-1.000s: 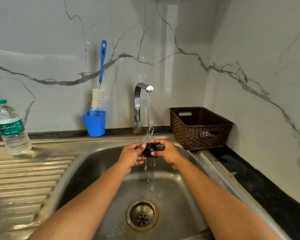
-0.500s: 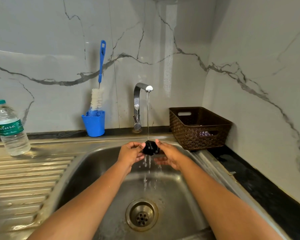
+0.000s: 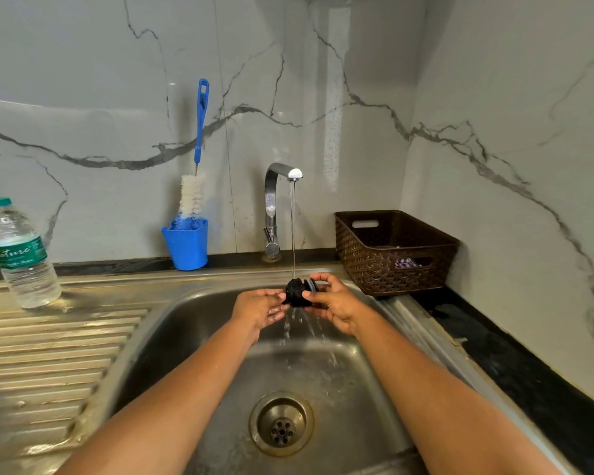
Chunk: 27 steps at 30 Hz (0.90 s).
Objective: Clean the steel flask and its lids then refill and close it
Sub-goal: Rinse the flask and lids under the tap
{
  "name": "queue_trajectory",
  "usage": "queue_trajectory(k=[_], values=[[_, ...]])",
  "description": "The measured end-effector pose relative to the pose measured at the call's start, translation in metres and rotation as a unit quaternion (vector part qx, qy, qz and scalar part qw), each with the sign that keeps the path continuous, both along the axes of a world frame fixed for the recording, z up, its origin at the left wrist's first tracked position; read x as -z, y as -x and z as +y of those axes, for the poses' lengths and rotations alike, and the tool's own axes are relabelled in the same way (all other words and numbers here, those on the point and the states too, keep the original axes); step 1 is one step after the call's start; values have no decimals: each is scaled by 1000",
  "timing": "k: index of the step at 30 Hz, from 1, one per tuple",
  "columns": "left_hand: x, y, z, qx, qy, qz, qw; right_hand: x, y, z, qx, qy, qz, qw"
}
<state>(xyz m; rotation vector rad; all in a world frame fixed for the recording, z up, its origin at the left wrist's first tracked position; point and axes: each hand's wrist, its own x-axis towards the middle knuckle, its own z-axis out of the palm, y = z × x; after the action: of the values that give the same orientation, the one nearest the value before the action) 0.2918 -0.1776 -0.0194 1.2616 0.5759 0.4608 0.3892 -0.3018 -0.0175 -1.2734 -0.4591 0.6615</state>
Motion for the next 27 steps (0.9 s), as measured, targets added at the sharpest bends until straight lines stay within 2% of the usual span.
queue_trajectory(k=[2,5,10,16,23,27], values=[[-1,1,2,-11,-4,-9,1000,-2,1,2,5,-1,-9,1000],[-3,1,2,-27,-22,-24,999,-3,2,6,13,0,35,999],[1,-2,2,-35,-36,-29,998,1,4,10,12,66,34,997],[2,-4,1,-2,10,-16,1000,-3,5,12,15,-11,52,998],[-1,0,3,20,39,-25,999,-7,8,4,-42,10,36,998],[-1,0,1,50,41,-41,997,-5,9,7,-8,5,21,1000]])
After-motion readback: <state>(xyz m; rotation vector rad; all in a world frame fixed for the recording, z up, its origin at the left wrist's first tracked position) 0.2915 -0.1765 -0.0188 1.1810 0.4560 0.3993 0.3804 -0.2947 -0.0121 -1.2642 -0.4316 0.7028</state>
